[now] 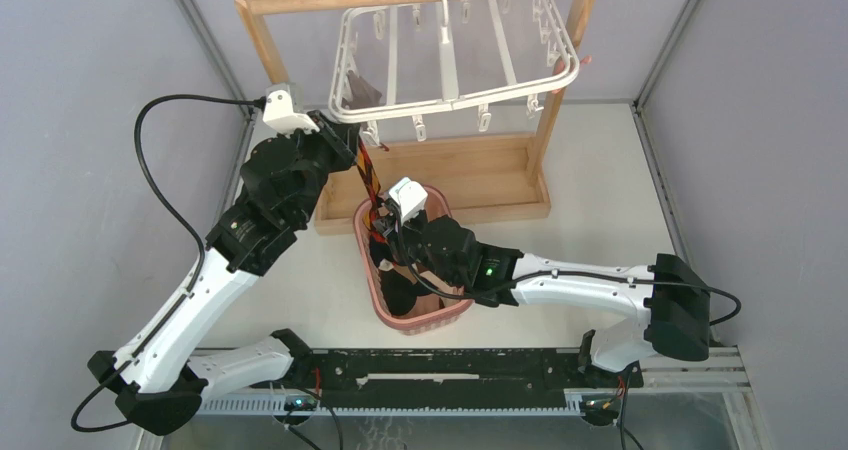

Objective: Remove the socks clipped to the hanger
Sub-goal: Remove the sock from the hanger.

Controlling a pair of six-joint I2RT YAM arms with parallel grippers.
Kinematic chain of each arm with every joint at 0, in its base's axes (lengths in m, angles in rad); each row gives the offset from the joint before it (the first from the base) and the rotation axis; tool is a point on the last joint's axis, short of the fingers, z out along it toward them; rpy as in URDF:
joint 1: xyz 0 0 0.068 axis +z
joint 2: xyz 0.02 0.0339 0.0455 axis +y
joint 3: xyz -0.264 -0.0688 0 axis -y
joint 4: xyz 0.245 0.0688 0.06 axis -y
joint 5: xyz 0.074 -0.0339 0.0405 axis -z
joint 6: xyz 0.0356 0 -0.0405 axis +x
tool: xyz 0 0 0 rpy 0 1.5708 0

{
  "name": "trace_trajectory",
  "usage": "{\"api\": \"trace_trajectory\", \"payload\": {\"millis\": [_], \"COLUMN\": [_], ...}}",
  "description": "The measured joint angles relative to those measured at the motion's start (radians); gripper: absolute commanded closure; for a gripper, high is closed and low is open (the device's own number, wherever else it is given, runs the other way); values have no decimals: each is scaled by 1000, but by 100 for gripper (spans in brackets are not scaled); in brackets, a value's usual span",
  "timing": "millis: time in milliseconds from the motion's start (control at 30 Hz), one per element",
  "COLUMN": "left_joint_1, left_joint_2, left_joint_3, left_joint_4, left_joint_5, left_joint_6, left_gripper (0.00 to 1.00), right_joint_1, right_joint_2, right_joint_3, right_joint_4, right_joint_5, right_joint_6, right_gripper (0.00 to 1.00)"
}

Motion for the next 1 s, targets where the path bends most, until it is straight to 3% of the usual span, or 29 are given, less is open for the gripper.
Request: {"api": "trace_trajectory", "payload": {"millis": [100, 333, 667, 1000], "left_joint_1": [0, 0, -3, -4], "left_joint_2": [0, 0, -23, -87], "left_joint_3": [0, 0, -3, -81], "left_joint_4": [0, -3, -2, 163], "left_joint_5": [-4, -7, -7, -12], "left_joint_6": [5, 8, 17, 48], "left_gripper": [99, 99, 75, 48], "right_joint_1": [0, 1, 2, 5], "right_joint_2": [0, -6, -47, -45], "right_joint_3": [0, -18, -81, -81], "right_joint_4": [0, 3, 21, 36], "right_joint_5": [0, 10, 30, 31], "right_joint_6": [0, 4, 11, 11], "right_gripper": [100, 100, 100, 100]}}
